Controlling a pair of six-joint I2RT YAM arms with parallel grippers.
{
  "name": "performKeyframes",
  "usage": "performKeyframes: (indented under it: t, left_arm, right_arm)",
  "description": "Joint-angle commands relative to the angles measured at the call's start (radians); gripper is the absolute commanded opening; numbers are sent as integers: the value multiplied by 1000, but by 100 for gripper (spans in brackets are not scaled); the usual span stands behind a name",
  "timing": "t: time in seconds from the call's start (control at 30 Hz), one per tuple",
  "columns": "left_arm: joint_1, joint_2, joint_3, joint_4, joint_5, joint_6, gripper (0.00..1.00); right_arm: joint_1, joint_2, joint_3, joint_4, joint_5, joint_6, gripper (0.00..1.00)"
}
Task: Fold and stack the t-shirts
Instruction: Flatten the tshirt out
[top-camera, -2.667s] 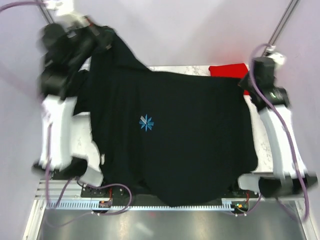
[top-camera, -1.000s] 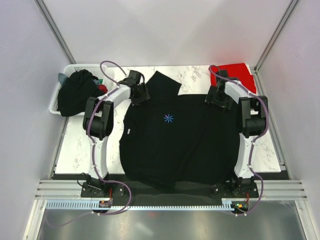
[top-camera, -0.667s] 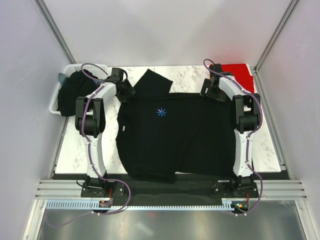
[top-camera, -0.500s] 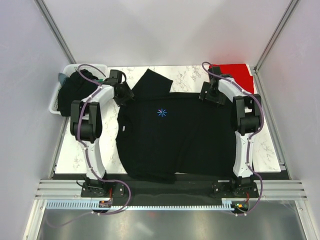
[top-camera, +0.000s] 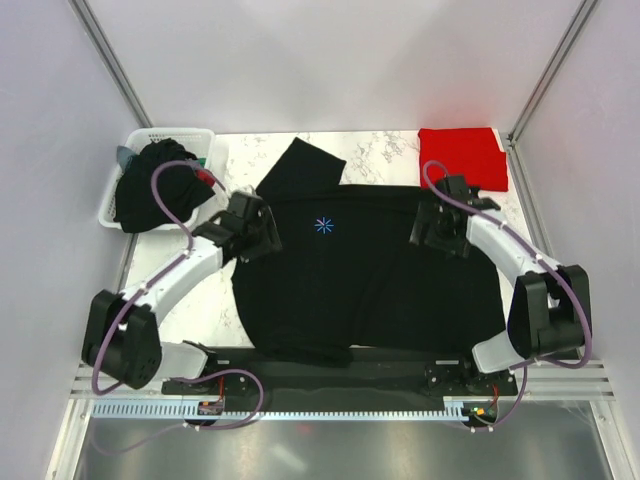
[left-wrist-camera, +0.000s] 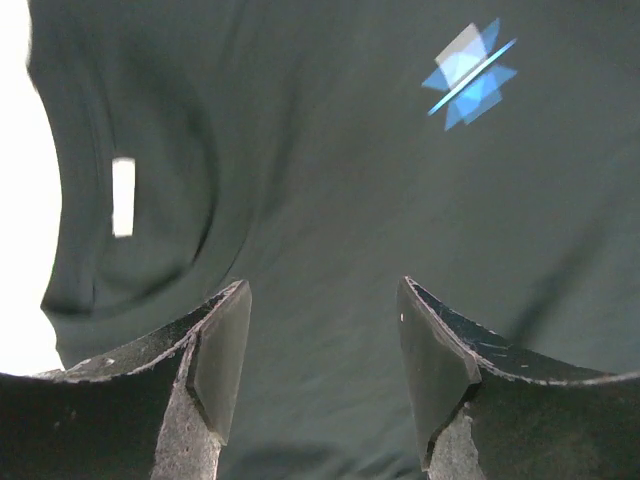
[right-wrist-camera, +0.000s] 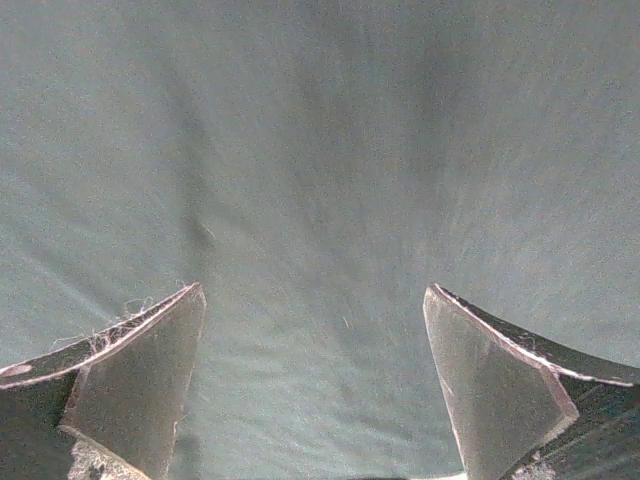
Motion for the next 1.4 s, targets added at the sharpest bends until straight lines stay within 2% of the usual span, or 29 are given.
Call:
performKeyframes:
  t: [0.0,0.13,0.27,0.4,0.6,0.7,0.87,0.93,1.1,1.13,1.2,1.37]
  left_arm:
    - [-32,56,-105,29,-1,-73,67]
    - [-55,94,-154,78,2,-94,67]
    - [-56,171,-163,116,9,-102,67]
    - [-52,277,-128,132,-13,-86,67]
    - [40,425,-31,141,-8,-36,68]
    - [94,501,65,136,16,-2,68]
    - [126,553,255,48,47,36,67]
    - [122,464,241,23,36,39,67]
    - [99,155,112,-21,-5,19,70]
    - [96,46,57,-50,-13,4,70]
    - [83,-59,-6,-87,-16,-20,70]
    - [-53,-385,-226,-198,-20,-193,68]
  right_arm:
    - [10,-42,-188,84,-89,58,98]
    - [10,-61,-291,113,-87,63,98]
    - [8,-14,-281,147,-73,63,98]
    - [6,150,-221,167,-35,41,98]
    - [-7,420,-17,166,14,-2,98]
    - [-9,500,157,126,45,-17,98]
    - [-9,501,301,32,88,-39,98]
    - [-9,462,316,14,86,-57,98]
    - [-10,215,243,-34,137,-48,98]
    - [-10,172,195,-42,147,-31,98]
    - [-10,41,105,-45,166,0,98]
    - [-29,-235,-98,-37,154,119,98]
